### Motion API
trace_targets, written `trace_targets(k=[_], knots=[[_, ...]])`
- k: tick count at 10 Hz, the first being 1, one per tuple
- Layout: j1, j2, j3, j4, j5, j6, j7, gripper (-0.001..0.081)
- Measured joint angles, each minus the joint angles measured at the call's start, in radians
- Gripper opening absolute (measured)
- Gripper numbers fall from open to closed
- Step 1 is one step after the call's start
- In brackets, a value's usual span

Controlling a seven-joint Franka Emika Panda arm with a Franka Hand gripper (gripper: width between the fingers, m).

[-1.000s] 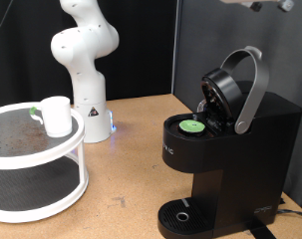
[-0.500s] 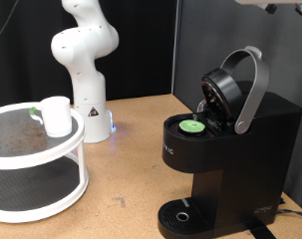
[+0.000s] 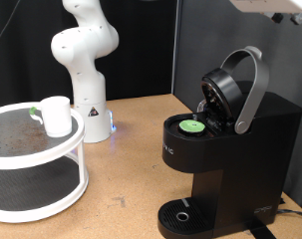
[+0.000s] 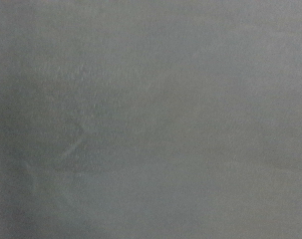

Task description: Make a cup of coffee with the keurig machine

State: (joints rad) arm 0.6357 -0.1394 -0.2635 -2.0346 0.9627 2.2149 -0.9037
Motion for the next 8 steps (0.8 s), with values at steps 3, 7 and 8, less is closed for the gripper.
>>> trace_targets(k=[3,7,8], knots=[[-0.013,0.012,-0.004,-0.018,-0.041,-0.004,0.013,0.0168],[-0.034,0.013,-0.026,-0.050,-0.053,-0.005,0.011,0.0010],[-0.040,0.013,-0.033,-0.055,-0.054,-0.008,0.009,0.0010]])
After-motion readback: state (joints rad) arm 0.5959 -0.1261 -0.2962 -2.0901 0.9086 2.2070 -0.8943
